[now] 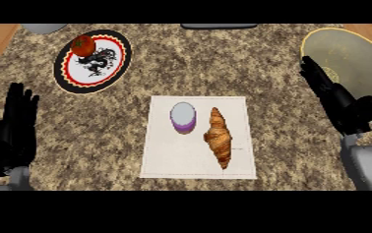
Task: Pick the croissant from the placemat and place it in the bowl
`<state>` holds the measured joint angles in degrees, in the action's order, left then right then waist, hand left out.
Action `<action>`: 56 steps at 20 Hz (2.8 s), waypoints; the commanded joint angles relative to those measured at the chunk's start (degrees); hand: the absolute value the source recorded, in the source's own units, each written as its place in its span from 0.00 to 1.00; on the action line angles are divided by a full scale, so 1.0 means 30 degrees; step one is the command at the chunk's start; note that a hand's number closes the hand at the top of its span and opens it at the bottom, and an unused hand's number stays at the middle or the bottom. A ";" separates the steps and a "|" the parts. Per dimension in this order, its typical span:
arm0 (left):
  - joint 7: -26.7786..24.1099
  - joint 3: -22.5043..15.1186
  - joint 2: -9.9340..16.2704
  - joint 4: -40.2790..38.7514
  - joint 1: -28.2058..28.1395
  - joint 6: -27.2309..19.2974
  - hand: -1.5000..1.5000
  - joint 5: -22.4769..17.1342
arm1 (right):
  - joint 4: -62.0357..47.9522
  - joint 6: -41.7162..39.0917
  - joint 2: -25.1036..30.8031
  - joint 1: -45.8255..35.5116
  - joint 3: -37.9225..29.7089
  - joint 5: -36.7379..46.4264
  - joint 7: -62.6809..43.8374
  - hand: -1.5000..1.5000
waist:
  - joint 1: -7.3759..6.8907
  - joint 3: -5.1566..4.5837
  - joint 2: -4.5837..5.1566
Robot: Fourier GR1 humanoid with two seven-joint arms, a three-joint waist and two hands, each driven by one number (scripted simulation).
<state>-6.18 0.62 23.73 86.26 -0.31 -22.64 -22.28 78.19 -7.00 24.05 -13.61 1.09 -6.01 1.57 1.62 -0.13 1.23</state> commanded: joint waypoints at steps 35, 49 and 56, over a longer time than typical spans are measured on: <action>0.4483 -0.3572 0.0918 0.0854 0.4357 0.0981 0.50 0.5641 | -0.1626 -1.1106 0.1972 -0.8376 0.5807 0.6090 0.5477 0.00 | -0.0617 0.0025 -0.0428; 0.3971 -0.2519 0.0055 0.0189 0.4435 0.2022 0.50 0.6785 | -0.0249 -1.1551 -0.0920 -0.7168 0.8270 1.0942 0.1979 0.00 | -0.0616 0.0036 -0.0412; 0.5533 -0.3210 -0.1468 0.2091 0.3990 0.1286 0.50 0.8506 | -0.2219 -0.9631 -0.2371 -0.5712 0.8944 1.4076 0.3424 0.00 | -0.0659 0.0047 -0.0413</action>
<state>8.33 -7.68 21.46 88.78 13.39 -17.60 0.25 74.22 -37.55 18.94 -31.89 27.69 32.22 10.63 -0.23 0.00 -0.03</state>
